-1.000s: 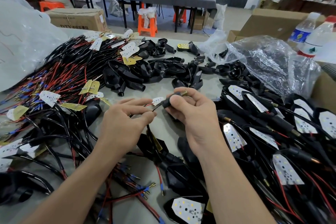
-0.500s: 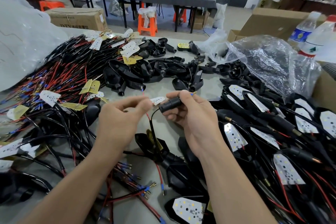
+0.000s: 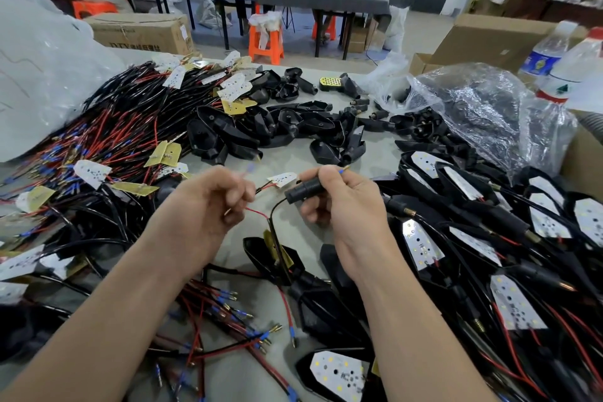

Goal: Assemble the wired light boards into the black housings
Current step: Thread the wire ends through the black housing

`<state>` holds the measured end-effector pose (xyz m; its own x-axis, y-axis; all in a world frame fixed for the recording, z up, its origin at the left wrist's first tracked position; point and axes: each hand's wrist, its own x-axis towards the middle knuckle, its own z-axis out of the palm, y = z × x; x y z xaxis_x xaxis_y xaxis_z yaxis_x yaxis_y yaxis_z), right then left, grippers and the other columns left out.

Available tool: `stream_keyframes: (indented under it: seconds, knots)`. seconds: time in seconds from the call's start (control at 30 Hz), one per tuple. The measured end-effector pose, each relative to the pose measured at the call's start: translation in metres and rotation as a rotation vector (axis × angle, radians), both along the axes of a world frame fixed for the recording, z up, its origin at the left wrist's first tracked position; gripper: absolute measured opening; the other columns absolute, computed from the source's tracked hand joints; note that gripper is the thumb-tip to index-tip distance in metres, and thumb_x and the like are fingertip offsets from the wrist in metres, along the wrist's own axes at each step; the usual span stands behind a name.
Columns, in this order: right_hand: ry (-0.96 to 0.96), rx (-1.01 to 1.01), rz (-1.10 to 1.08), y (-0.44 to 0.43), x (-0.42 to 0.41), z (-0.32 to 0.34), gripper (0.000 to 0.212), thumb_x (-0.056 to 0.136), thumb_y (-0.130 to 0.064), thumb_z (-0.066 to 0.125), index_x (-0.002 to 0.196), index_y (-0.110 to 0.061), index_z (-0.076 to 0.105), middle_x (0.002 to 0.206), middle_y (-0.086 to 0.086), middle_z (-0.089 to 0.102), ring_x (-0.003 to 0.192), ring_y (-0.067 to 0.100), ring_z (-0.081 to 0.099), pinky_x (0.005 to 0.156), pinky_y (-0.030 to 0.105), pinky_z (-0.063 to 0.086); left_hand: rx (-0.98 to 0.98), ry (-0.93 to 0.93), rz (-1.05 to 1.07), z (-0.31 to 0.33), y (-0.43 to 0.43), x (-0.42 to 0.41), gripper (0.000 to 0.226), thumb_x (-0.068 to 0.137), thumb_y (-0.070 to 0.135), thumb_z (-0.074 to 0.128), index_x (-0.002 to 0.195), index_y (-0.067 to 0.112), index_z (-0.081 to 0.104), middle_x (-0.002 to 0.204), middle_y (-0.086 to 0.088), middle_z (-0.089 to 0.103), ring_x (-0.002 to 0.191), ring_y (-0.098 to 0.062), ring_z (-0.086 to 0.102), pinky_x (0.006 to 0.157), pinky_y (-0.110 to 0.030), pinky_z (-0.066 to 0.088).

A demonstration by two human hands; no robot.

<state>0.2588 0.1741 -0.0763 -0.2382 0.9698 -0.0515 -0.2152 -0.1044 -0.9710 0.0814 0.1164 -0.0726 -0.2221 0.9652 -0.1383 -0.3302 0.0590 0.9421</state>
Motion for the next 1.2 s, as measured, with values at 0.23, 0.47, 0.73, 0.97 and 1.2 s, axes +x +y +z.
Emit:
stream_keyframes:
  seconds: [0.23,0.47,0.73,0.97,1.2]
  knots:
    - [0.148,0.007,-0.021,0.001,0.000,0.003,0.038,0.109,-0.016,0.044,0.084,-0.009,0.071,0.078,0.015,0.073,0.050,0.016,0.058,0.053,0.025,0.047,0.006,0.392,-0.027,-0.009,0.000,0.016,0.026,0.056,0.014,0.059,0.037,0.014,0.042,0.078,0.006,0.069,0.072,-0.005,0.052,0.076,-0.031,0.035]
    - [0.178,0.003,-0.059,0.003,0.001,0.002,0.038,0.108,-0.015,0.045,0.081,-0.009,0.071,0.079,0.020,0.067,0.049,0.016,0.051,0.053,0.026,0.041,0.064,0.331,-0.032,-0.012,0.002,0.008,0.022,0.067,0.020,0.067,0.046,0.012,0.063,0.089,0.009,0.074,0.076,-0.011,0.045,0.077,-0.033,0.033]
    - [0.161,0.014,-0.036,0.002,0.002,0.003,0.040,0.109,-0.016,0.044,0.080,-0.009,0.071,0.080,0.021,0.063,0.049,0.016,0.050,0.053,0.025,0.042,0.066,0.369,-0.116,-0.008,-0.002,0.012,0.021,0.060,0.026,0.072,0.047,0.013,0.064,0.092,0.009,0.073,0.087,-0.007,0.056,0.084,-0.036,0.034]
    - [0.146,0.041,-0.053,0.001,0.002,0.004,0.040,0.108,-0.015,0.045,0.077,-0.011,0.071,0.076,0.019,0.063,0.050,0.017,0.047,0.055,0.028,0.040,0.068,0.374,-0.115,-0.008,-0.003,0.018,0.021,0.065,0.020,0.067,0.047,0.011,0.063,0.095,0.007,0.073,0.070,0.004,0.057,0.077,-0.030,0.035]
    - [0.101,0.067,-0.053,0.003,0.002,0.001,0.044,0.107,-0.013,0.045,0.071,-0.017,0.072,0.059,0.010,0.057,0.048,0.016,0.045,0.057,0.031,0.036,0.089,0.364,-0.062,-0.006,-0.003,0.017,0.022,0.069,0.021,0.067,0.049,0.013,0.067,0.100,0.004,0.074,0.085,-0.004,0.059,0.089,-0.035,0.035]
